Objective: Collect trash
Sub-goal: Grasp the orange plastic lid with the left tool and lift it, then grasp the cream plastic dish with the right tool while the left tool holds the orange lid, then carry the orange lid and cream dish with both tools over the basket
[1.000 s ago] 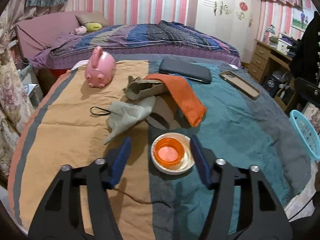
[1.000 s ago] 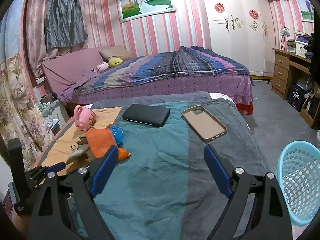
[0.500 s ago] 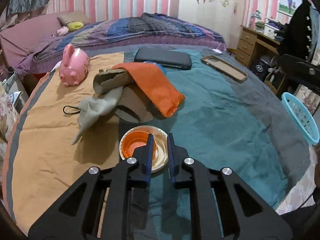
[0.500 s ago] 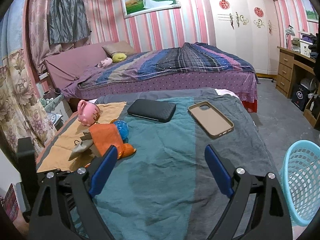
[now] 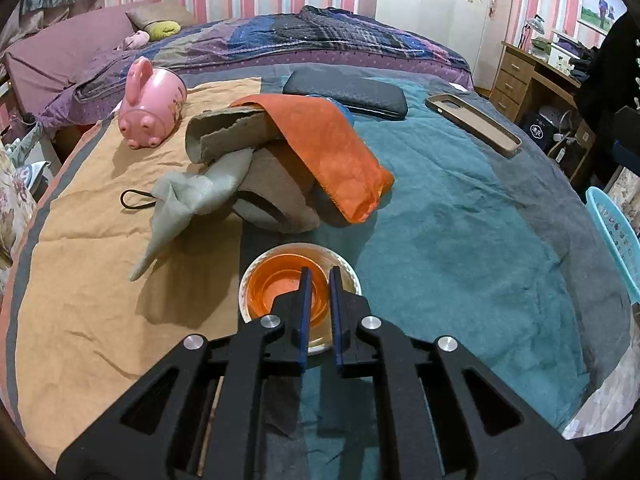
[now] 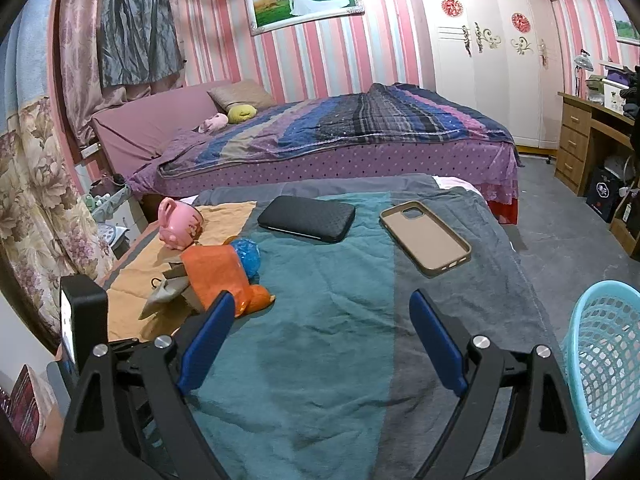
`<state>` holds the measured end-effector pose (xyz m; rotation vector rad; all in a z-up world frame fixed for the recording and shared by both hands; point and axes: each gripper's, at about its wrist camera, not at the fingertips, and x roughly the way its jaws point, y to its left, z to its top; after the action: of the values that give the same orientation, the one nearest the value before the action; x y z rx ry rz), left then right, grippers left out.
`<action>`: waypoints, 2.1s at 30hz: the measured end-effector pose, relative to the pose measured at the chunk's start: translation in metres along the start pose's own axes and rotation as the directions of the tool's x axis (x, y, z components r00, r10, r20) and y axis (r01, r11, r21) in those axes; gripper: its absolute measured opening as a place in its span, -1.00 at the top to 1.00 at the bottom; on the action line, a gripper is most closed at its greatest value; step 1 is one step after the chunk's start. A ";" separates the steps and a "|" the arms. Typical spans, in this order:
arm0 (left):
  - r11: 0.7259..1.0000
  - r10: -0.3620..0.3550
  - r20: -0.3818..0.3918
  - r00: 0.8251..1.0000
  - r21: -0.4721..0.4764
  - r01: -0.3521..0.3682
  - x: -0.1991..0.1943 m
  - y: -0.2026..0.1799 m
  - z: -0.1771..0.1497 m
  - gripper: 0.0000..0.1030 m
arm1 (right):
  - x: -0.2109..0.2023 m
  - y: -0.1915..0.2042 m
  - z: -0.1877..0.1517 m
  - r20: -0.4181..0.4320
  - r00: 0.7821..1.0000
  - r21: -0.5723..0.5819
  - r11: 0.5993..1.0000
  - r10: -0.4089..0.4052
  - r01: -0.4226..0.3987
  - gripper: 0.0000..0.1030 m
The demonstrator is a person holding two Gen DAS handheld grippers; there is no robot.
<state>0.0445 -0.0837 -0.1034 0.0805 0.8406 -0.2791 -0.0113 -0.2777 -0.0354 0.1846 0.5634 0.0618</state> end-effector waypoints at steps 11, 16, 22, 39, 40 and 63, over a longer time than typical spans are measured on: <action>1.000 0.000 0.099 0.995 0.010 -0.001 -0.030 0.000 0.012 0.92 | 0.001 0.004 -0.002 -0.006 1.000 -0.015 1.000 0.008 -0.008 -0.69; 1.000 -0.001 0.173 0.985 -0.005 0.002 -0.060 0.012 0.017 0.92 | 0.004 0.013 -0.004 -0.009 1.000 -0.027 1.000 0.014 -0.014 -0.69; 0.996 0.066 0.199 0.978 -0.079 -0.051 -0.077 0.058 0.013 0.92 | 0.018 0.035 -0.010 -0.043 0.997 -0.032 0.998 0.057 -0.058 -0.69; 0.973 0.129 0.189 0.973 -0.214 -0.088 -0.084 0.138 -0.012 0.93 | 0.102 0.151 -0.061 -0.264 0.961 -0.184 0.974 0.080 -0.131 -0.69; 0.972 0.126 0.189 0.974 -0.218 -0.084 -0.084 0.139 -0.012 0.93 | 0.107 0.153 -0.063 -0.277 0.958 -0.186 0.974 0.074 -0.129 -0.69; 0.989 0.083 0.229 0.970 -0.141 -0.051 -0.092 0.094 -0.001 0.93 | 0.067 0.125 -0.050 -0.214 0.967 -0.196 0.964 0.139 -0.182 -0.16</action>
<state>0.0116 0.0265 -0.0394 -0.0496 0.6178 -0.1631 0.0176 -0.1395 -0.0878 0.0128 0.7361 0.3011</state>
